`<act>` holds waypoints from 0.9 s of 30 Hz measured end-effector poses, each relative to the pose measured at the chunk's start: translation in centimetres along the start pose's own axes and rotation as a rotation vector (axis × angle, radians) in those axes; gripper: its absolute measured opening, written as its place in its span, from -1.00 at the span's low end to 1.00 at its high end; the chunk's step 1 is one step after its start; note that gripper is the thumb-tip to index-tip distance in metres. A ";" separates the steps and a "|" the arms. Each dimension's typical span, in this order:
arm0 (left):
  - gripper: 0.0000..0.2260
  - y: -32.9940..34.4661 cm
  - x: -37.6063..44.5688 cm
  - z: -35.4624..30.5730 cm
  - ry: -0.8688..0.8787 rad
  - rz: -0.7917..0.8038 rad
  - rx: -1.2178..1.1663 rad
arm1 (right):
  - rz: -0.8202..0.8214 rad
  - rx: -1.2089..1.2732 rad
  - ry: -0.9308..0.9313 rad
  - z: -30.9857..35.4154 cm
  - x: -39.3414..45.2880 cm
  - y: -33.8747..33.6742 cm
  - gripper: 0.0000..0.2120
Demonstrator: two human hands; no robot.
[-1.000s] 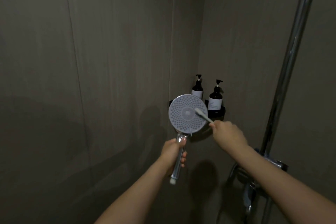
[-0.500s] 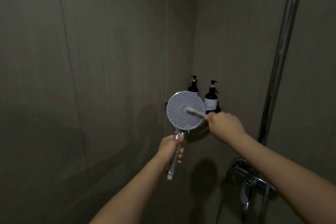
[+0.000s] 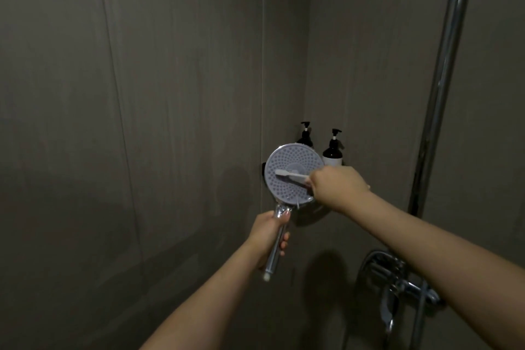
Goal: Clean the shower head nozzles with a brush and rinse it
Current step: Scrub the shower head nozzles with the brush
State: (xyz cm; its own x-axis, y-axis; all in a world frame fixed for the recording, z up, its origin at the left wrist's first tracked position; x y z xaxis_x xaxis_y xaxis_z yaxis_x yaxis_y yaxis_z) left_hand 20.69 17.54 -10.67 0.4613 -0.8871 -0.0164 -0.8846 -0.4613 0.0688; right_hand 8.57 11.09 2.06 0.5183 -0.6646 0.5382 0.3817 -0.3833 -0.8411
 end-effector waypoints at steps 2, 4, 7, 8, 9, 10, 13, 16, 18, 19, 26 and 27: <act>-0.80 0.0 0.0 -0.2 0.011 0.003 0.006 | -0.035 -0.048 0.035 -0.1 0.1 -0.7 -0.76; -0.80 0.2 0.0 -0.3 0.008 0.003 0.007 | -0.052 -0.005 0.031 -0.2 -0.1 -0.5 -0.74; -0.80 0.5 -0.1 -0.4 0.013 0.004 0.000 | -0.029 0.002 0.008 -0.1 -0.7 0.1 -0.73; -0.80 0.7 -0.1 -0.5 0.015 0.006 -0.002 | -0.022 -0.007 0.023 0.0 -0.7 0.0 -0.72; -0.80 0.8 -0.2 -0.5 0.015 0.008 -0.006 | -0.016 -0.002 0.024 0.2 -0.8 0.0 -0.71; -0.79 0.9 -0.2 -0.5 0.015 0.010 -0.011 | -0.016 0.044 0.034 0.4 -0.8 0.1 -0.72; -0.79 0.9 -0.3 -0.6 0.017 0.011 0.007 | -0.035 0.067 0.075 -0.2 -0.7 -0.5 -0.75; -0.77 0.8 -0.2 -0.4 0.018 0.007 0.047 | -0.057 0.064 0.103 -0.8 -0.9 -0.6 -0.72; -0.77 0.7 -0.2 -0.2 0.022 0.003 0.051 | -0.014 0.119 0.091 -0.7 -1.4 0.1 -0.73; -0.78 0.7 -0.2 -0.2 0.024 0.005 0.050 | -0.018 0.107 0.095 -1.1 -1.4 0.3 -0.73; -0.77 0.2 -0.2 -0.7 0.023 -0.002 0.004 | 0.038 0.178 0.096 -2.3 -3.0 1.9 -0.69; -0.78 0.1 -0.2 -0.8 0.024 0.001 -0.005 | -0.002 0.170 0.105 -2.8 -2.9 1.7 -0.68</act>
State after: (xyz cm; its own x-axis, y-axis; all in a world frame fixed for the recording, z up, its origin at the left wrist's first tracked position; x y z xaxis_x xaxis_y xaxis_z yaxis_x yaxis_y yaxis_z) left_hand 20.58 17.67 -9.82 0.4618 -0.8870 0.0072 -0.8848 -0.4601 0.0742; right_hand 5.54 10.58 -1.09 0.4379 -0.7308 0.5237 0.5108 -0.2771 -0.8138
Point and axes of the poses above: each hand's wrist, its own x-axis towards the middle knuckle, its own y-axis out of the palm, z = x × y, the point moved 4 cm from there along x, towards the middle knuckle, and after that the axes turned 4 degrees about -z, right-handed, at the moved point
